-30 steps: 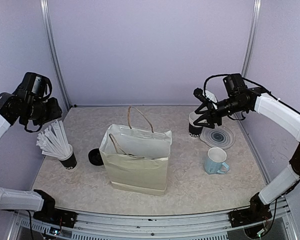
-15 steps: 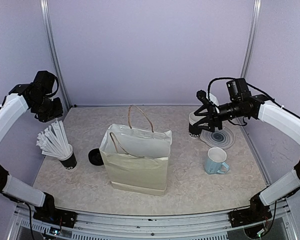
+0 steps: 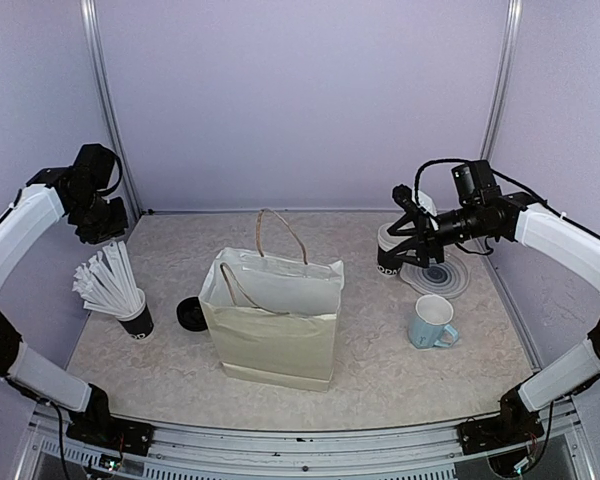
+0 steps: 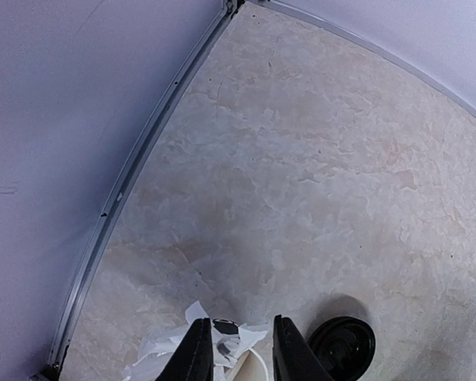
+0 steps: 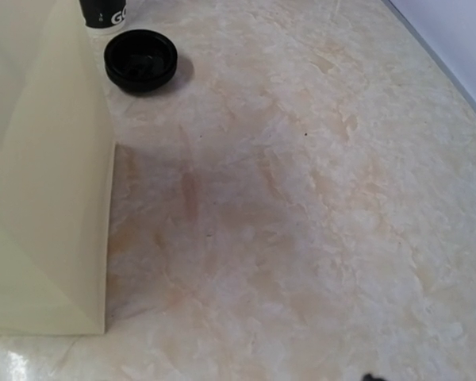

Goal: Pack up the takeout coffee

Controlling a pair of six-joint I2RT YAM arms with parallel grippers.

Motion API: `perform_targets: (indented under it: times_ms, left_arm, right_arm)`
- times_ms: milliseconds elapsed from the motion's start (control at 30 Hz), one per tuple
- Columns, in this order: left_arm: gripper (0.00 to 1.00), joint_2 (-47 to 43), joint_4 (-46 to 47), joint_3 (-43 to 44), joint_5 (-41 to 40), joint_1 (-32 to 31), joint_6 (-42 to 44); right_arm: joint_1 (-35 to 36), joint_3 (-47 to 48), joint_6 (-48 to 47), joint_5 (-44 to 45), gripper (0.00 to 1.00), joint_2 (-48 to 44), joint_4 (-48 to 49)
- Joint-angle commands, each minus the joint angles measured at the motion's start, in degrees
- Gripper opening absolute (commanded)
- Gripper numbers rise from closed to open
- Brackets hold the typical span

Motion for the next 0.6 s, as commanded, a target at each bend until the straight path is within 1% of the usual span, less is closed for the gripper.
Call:
perform_targets:
  times_ms: [0, 33, 67, 400, 567]
  left_arm:
    - [0.23, 1.35, 1.64, -0.20, -1.75, 0.44, 0.55]
    - [0.20, 1.41, 1.78, -0.18, -1.73, 0.44, 0.44]
    - [0.19, 1.30, 1.89, -0.14, -1.73, 0.44, 0.40]
    - [0.18, 1.81, 0.15, 0.00, -4.40, 0.44, 0.68]
    - [0.08, 2.08, 0.51, -0.54, -3.67, 0.44, 0.77]
  right_arm:
    - [-0.21, -0.64, -0.58, -0.59, 0.66, -0.73, 0.55]
    - [-0.23, -0.70, -0.63, -0.58, 0.66, -0.68, 0.51]
    - [-0.16, -0.74, -0.69, -0.51, 0.66, -0.64, 0.52]
    - [-0.18, -0.77, -0.84, -0.49, 0.66, -0.12, 0.50]
    - [-0.19, -0.88, -0.90, -0.49, 0.65, -0.27, 0.40]
